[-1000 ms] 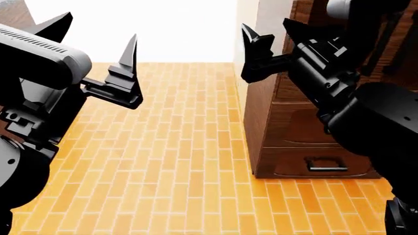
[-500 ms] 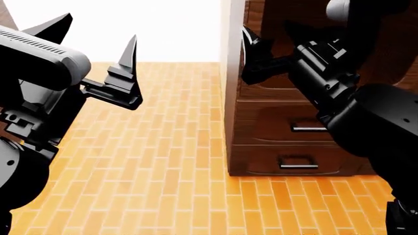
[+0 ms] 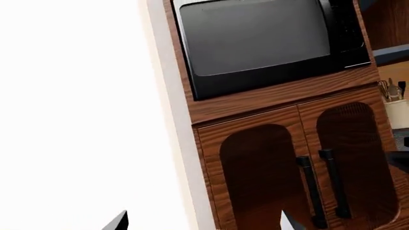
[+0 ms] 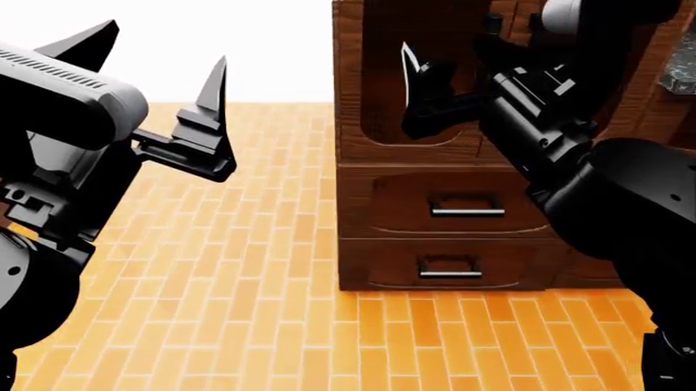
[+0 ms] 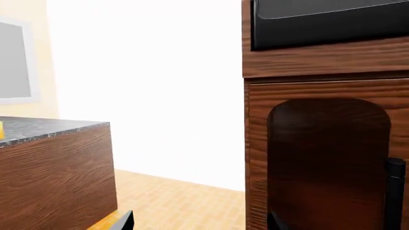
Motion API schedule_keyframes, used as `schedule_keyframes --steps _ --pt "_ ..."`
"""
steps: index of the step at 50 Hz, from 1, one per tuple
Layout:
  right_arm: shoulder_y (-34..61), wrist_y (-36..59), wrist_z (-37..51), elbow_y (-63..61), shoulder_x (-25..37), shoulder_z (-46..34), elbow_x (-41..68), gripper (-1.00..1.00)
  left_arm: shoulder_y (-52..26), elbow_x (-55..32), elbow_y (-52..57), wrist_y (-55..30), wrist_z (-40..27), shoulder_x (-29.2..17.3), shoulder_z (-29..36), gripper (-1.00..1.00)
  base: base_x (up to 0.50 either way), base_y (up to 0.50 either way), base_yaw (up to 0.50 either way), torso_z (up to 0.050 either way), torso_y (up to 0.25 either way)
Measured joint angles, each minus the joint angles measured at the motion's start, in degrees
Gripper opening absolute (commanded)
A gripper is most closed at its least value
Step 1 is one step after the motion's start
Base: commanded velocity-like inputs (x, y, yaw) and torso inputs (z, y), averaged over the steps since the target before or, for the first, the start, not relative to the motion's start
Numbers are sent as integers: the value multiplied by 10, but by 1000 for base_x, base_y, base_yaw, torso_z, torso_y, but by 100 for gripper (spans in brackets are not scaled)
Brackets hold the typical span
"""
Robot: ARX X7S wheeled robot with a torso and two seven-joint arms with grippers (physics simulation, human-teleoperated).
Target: Move the drinks to the dining counter.
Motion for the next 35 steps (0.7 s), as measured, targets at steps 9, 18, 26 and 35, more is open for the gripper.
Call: schedule_keyframes --steps 9,18,26,35 --pt "-1 -2 1 1 0 0 1 100 2 0 0 1 -1 -1 1 100 1 -500 0 0 0" --pt "-6 -5 2 0 2 2 3 100 1 1 0 2 -1 -1 4 100 1 -500 0 0 0" --pt "-10 -8 2 -2 4 4 5 100 -2 0 0 0 -3 -1 7 100 1 -500 0 0 0" --pt "-12 -12 0 0 5 3 3 100 -5 -1 -1 0 -4 -1 9 100 1 -500 0 0 0"
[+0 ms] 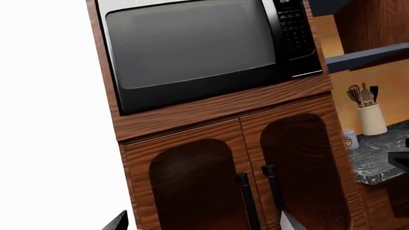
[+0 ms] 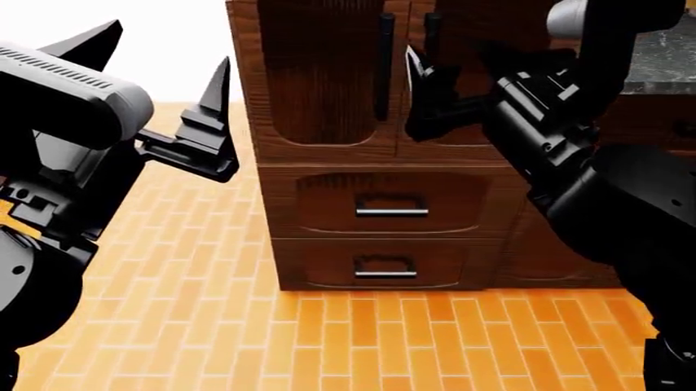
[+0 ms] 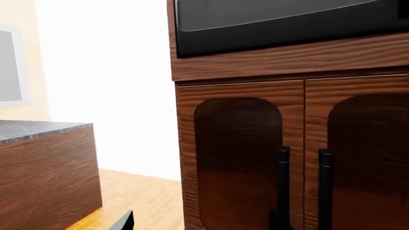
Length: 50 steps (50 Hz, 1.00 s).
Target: Move the drinks to the dining counter.
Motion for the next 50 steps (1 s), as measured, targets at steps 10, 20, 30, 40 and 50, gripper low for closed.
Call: schedule_keyframes --steps 10,20,30,40,50 --pt "4 0 -1 4 -1 -3 -1 100 0 -1 -1 2 0 -1 0 100 1 -500 0 0 0" --pt "5 -1 -1 7 -2 -6 -1 100 3 0 -3 5 1 -3 1 100 1 -500 0 0 0" --pt "3 -2 -1 6 0 -7 -1 100 3 1 -3 7 1 -3 4 100 0 -500 0 0 0" --pt "-2 -5 0 4 3 -7 0 100 3 0 -2 7 -1 -4 5 100 0 -500 0 0 0" --pt "-8 -11 -3 6 4 -8 -3 100 17 -16 11 4 -19 -16 -23 100 0 -500 0 0 0"
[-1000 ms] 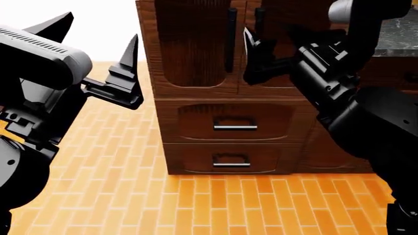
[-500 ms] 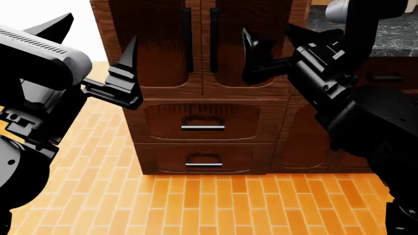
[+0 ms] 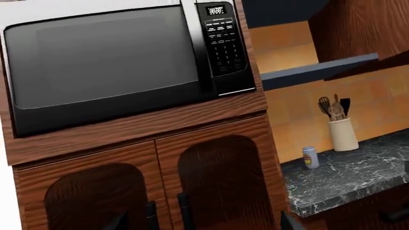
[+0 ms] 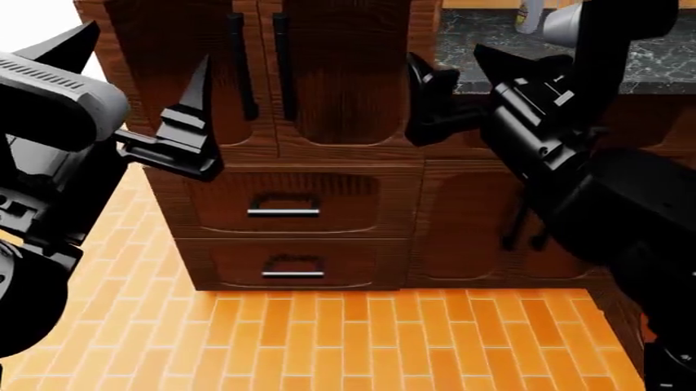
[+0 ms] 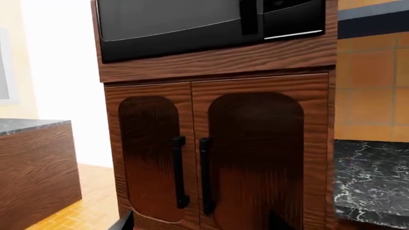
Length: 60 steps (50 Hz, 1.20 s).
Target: Move the drinks to the dining counter.
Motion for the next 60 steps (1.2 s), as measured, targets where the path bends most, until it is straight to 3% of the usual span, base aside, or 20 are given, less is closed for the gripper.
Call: schedule_keyframes --steps 7,18,28,34,45,60 --pt "-4 -6 -5 5 -1 -2 -5 100 52 -57 36 -11 -43 -37 -98 100 0 -500 0 0 0" --pt "-1 -16 -17 20 -7 -11 -18 100 211 -181 101 -45 -99 -91 -375 100 0 -500 0 0 0" --pt "5 -45 -45 57 -24 -32 -54 100 367 -269 151 -84 -86 -76 -653 100 211 -456 0 0 0" --pt "7 -65 -55 74 -34 -42 -77 100 448 -283 167 -87 -54 -47 -770 100 500 -210 0 0 0" --pt "7 -85 -62 101 -44 -53 -103 100 527 -273 177 -75 -15 -10 -857 100 500 -198 0 0 0" --pt "64 -91 -76 184 -61 -70 -138 100 572 -279 173 -61 5 8 -902 100 500 -198 0 0 1"
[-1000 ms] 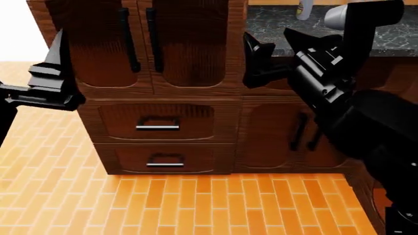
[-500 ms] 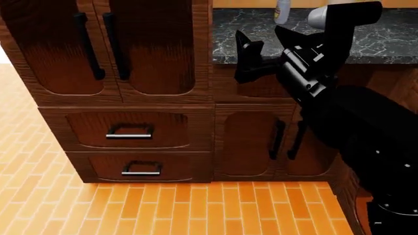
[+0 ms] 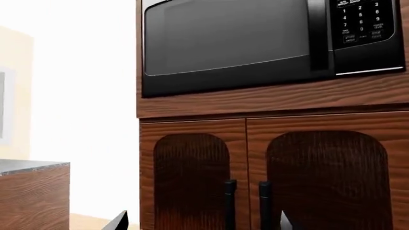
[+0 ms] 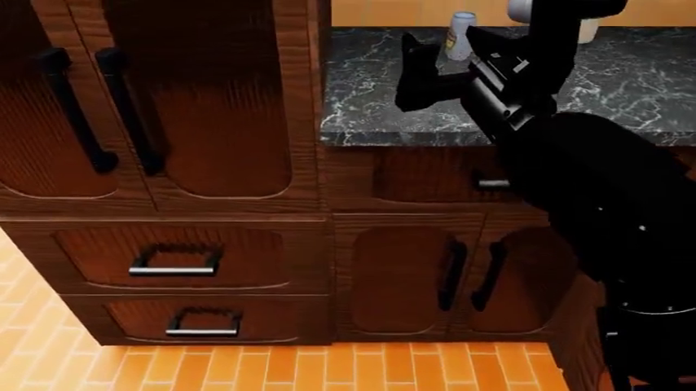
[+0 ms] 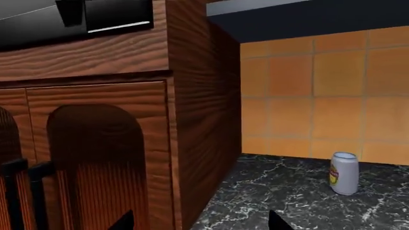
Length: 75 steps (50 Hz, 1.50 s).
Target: Move the drinks to the dining counter.
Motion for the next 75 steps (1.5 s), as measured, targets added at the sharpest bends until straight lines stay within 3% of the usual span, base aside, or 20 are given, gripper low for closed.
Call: schedule_keyframes --steps 29,67,75 --pt "44 6 -10 66 -12 -12 -15 100 23 11 -6 12 23 21 -13 100 485 -356 0 0 1" --pt "38 23 -3 29 3 -31 -16 100 32 37 -13 25 41 35 -1 100 500 0 0 0 1" --pt "35 25 1 29 3 -28 -11 100 35 39 -10 30 52 40 -1 100 0 0 0 0 0"
